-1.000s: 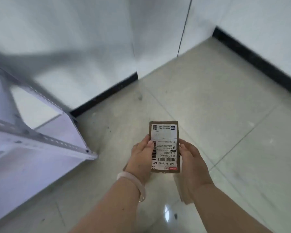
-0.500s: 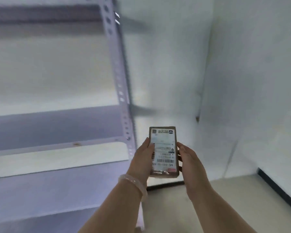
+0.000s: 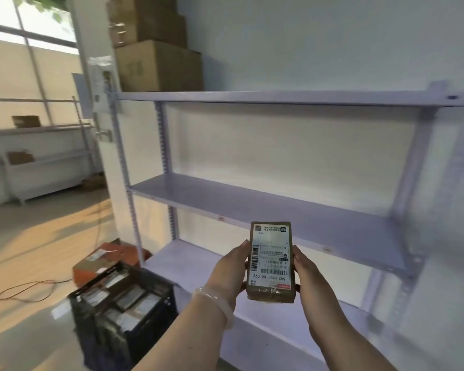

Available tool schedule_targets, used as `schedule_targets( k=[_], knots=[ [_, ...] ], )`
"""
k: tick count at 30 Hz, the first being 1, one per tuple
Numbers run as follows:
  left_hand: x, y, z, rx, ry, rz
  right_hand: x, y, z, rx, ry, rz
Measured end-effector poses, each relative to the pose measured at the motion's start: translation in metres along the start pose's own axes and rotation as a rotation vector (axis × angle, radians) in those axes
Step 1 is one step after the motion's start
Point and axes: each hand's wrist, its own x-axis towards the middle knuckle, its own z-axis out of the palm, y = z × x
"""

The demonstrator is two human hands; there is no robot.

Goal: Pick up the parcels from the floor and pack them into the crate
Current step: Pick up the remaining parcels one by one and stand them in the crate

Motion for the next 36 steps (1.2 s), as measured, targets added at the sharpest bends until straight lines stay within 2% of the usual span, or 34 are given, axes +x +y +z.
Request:
schedule_targets(
  k=[7, 12, 21, 29, 32, 36],
  knots=[
    [-0.006, 0.012, -0.236, 0.019, 0.16, -0.044, 0.024, 0.02, 0.23, 0.268, -0.251, 0.25],
    [0.01, 0.027, -0.344, 0.005, 0.271, -0.093, 0.053, 0.012, 0.332, 0.343, -0.374, 0.288],
    [0.095, 0.029, -0.445, -0.131, 0.297, -0.094, 0.152, 0.039, 0.418, 0.356, -0.385, 0.369],
    [0.195, 0.027, -0.503, -0.115, 0.294, -0.163, 0.244, 0.088, 0.461, 0.456, -0.438, 0.457],
    [0.235, 0.016, -0.526, -0.138, 0.287, -0.187, 0.276, 0.108, 0.482, 0.446, -0.375, 0.49],
    [0.294, -0.018, -0.564, -0.148, 0.227, -0.304, 0.307, 0.158, 0.517, 0.466, -0.246, 0.592]
  ],
)
